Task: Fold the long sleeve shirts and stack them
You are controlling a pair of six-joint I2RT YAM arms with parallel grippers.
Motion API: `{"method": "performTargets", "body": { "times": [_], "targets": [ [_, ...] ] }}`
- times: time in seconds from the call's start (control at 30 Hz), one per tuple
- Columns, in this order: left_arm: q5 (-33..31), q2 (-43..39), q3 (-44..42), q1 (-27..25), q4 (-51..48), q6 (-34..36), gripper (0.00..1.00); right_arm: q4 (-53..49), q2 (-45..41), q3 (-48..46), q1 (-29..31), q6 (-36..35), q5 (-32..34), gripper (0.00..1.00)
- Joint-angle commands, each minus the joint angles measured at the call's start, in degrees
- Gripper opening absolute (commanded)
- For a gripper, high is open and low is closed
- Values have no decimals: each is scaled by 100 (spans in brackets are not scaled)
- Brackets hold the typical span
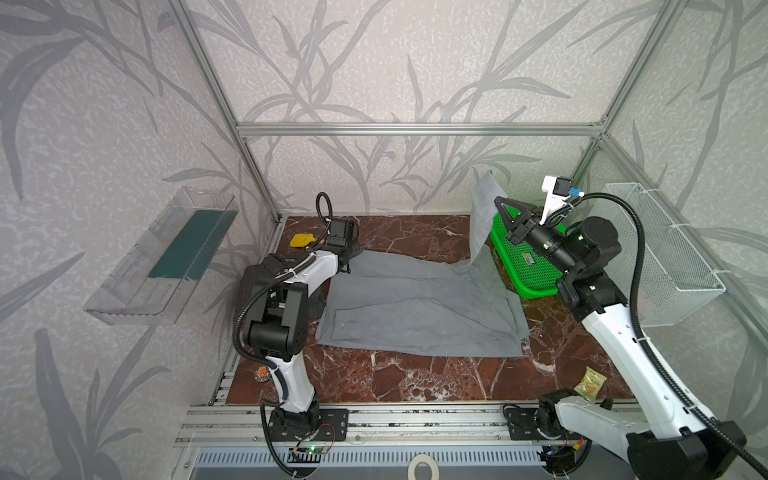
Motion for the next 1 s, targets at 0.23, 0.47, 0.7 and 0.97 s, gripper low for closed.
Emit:
{"method": "performTargets", "body": {
  "times": [0.23, 0.47, 0.7, 0.97],
  "targets": [
    [-389, -999, -1818, -171, 1899, -85, 0, -1507, -1375, -621, -9, 126, 617, 0],
    [-690, -1431, -2519, -358, 2104, -227, 0, -2521, -2235, -709, -14, 74, 595, 0],
    [-1125, -1982, -3257, -630, 2188, -549, 0, -3512, -2792, -643, -9, -201, 549, 0],
    [-1160, -2200, -3640, -672, 1904, -918, 0, -4451, -3307, -615, -17, -311, 492, 0]
  ]
}}
